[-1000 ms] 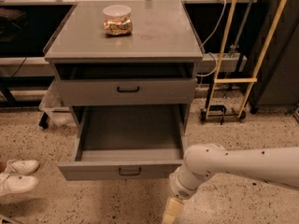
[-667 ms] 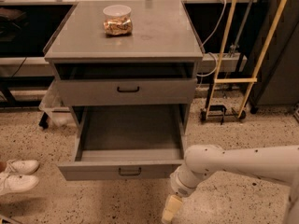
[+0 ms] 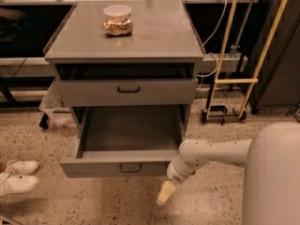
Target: Close middle drawer
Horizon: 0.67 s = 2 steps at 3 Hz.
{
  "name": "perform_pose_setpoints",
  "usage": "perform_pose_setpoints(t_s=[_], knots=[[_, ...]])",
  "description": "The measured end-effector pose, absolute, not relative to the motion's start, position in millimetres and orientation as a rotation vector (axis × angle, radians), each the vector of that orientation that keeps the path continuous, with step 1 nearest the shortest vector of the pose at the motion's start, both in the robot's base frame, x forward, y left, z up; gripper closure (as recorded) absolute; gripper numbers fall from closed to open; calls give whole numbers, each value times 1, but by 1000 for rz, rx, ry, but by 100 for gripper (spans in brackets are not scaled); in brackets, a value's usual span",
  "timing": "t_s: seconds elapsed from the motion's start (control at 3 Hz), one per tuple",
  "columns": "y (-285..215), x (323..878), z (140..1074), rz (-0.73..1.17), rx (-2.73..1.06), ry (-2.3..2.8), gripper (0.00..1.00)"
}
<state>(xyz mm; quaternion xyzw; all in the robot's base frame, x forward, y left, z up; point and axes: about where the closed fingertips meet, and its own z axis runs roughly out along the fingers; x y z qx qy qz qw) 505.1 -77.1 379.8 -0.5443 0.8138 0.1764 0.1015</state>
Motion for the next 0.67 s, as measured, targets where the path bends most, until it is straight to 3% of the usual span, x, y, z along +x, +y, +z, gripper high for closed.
perform_pose_setpoints(t_s=[0.33, 0.67], knots=[[-77, 505, 380, 520, -1606, 2404, 0], [-66, 541, 394, 425, -1530, 2361, 0]])
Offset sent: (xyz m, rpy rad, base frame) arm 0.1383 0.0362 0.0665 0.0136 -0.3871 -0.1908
